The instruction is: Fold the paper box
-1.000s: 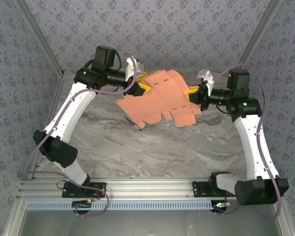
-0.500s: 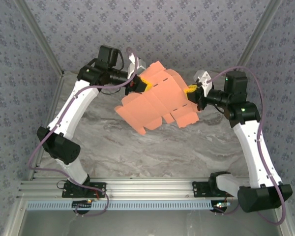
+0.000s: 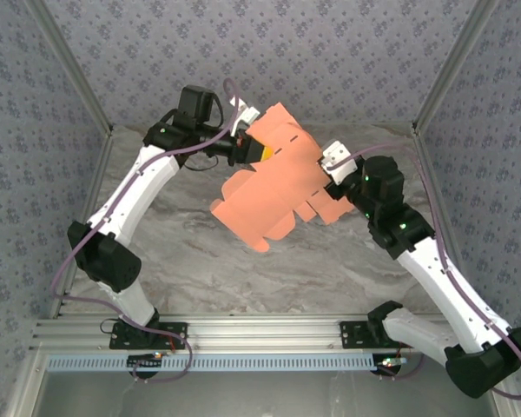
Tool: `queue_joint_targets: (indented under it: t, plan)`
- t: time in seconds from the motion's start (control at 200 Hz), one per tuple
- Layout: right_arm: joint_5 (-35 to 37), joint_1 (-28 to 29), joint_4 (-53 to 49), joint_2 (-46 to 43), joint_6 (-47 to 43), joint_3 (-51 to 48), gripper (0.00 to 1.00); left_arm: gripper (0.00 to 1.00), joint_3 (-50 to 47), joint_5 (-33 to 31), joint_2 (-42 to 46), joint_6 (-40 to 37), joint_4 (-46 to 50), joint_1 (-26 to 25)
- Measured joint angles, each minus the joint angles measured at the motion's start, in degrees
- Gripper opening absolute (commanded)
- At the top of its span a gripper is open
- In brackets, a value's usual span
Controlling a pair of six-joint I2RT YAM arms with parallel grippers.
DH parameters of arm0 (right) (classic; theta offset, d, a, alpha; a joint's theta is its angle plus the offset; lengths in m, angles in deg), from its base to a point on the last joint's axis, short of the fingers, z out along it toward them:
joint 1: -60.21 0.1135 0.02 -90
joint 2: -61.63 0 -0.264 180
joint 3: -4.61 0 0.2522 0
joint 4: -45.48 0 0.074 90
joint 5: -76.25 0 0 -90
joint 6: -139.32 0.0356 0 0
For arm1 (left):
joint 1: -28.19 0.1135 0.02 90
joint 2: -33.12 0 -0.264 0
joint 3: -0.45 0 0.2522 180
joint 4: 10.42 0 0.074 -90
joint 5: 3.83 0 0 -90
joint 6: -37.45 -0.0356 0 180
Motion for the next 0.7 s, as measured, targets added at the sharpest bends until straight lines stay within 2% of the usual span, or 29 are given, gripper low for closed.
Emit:
queue_joint_targets:
  t: [0.2,0.7]
  plan:
    - [7.7,2.5,3.2,1.6,-2.6,-0.1,0.00,0.00,0.0,-0.9,0.0,3.7,-2.4,-0.3]
    - [14.4,5.7,5.9,2.2,-5.5,-1.7,0.00,0.00,-0.6,-2.7,-0.2,5.7,-2.3,-0.4]
